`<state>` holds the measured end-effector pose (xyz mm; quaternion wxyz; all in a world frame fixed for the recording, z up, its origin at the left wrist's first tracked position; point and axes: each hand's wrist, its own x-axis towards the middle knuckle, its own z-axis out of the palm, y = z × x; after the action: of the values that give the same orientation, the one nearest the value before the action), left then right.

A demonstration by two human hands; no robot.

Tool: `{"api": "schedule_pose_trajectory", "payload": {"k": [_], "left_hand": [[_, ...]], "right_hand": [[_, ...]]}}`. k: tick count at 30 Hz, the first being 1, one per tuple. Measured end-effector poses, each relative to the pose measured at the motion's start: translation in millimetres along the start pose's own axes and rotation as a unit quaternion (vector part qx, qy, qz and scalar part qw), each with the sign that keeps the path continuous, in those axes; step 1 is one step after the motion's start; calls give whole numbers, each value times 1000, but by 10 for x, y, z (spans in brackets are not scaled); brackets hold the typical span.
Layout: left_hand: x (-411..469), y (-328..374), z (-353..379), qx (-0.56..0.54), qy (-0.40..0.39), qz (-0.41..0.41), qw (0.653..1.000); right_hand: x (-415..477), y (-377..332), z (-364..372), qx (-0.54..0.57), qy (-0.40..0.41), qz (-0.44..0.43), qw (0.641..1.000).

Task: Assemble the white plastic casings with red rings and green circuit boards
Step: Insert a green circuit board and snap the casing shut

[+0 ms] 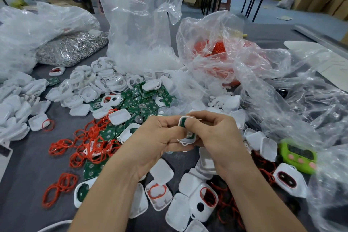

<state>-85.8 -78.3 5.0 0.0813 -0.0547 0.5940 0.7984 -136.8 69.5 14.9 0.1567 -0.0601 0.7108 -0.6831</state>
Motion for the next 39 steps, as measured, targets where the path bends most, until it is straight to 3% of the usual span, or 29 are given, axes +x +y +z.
{"api": "schedule_pose_trajectory", "payload": {"k": [12, 24, 39], "left_hand": [[-13, -30, 48, 26, 19, -1, 999], [-20, 2, 43, -40, 45, 8, 998], [-23, 9, 17, -46, 37, 10, 998]], "right_hand": [[65, 91, 17, -38, 18, 4, 999], [75, 22, -193, 8, -99, 7, 995], [73, 66, -85, 25, -68, -1, 997]]}}
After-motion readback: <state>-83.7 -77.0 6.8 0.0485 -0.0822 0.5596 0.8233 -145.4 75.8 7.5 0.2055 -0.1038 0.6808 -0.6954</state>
